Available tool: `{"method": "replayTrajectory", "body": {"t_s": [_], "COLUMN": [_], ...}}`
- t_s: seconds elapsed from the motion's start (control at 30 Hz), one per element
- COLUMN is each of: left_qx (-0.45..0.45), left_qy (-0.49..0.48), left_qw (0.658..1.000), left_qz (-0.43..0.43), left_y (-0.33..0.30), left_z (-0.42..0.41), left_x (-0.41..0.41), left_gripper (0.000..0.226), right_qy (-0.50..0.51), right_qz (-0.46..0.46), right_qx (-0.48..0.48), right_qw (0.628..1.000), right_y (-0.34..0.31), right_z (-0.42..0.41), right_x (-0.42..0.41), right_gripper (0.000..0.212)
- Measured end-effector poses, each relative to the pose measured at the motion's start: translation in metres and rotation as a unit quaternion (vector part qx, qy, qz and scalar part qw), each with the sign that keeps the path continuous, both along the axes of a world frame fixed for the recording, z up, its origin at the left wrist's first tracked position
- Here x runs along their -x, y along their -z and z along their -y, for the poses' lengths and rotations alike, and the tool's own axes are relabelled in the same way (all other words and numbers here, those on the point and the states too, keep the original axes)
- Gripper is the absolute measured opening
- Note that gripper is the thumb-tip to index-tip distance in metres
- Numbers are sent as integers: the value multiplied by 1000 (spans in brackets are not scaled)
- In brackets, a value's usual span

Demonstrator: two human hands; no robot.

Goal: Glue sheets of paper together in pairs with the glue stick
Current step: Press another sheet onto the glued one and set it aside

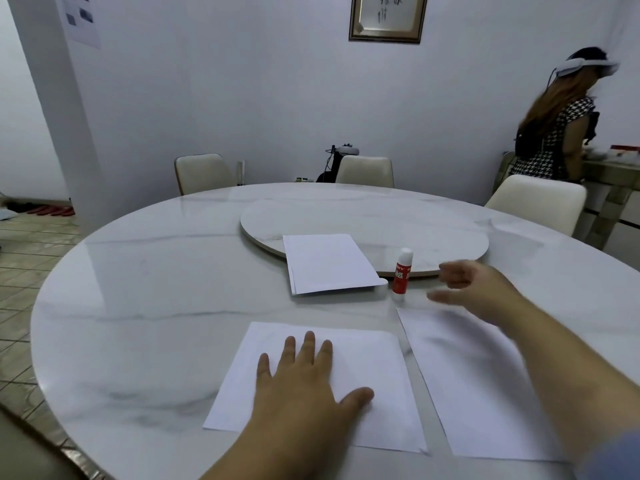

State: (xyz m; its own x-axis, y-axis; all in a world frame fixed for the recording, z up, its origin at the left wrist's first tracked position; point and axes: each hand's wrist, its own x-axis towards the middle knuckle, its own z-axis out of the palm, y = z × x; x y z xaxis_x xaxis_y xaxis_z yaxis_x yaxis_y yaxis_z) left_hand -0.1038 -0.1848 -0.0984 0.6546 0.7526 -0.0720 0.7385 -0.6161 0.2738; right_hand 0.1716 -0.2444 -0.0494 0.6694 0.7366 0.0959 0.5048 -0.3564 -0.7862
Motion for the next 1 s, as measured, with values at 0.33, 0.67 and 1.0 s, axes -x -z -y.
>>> {"method": "replayTrajectory", "body": {"t_s": [0.33, 0.67, 1.0], "left_qx": [-56, 313, 161], "left_qy": [17, 101, 30], "left_qw": [998, 854, 698], "left_qz": [-25, 404, 697], "left_y": [-7, -38, -37], "left_z": [2, 43, 76], "left_x": [-12, -11, 5], "left_gripper": [66, 72, 95], "right_qy": [-59, -110, -93], "right_qz": [242, -44, -265], "right_qx": [317, -87, -171], "right_qw": [915, 989, 945], "right_y": [-8, -83, -57], "right_z": [84, 156, 74], "right_x": [-3, -28, 119], "right_gripper": [51, 49, 45]}}
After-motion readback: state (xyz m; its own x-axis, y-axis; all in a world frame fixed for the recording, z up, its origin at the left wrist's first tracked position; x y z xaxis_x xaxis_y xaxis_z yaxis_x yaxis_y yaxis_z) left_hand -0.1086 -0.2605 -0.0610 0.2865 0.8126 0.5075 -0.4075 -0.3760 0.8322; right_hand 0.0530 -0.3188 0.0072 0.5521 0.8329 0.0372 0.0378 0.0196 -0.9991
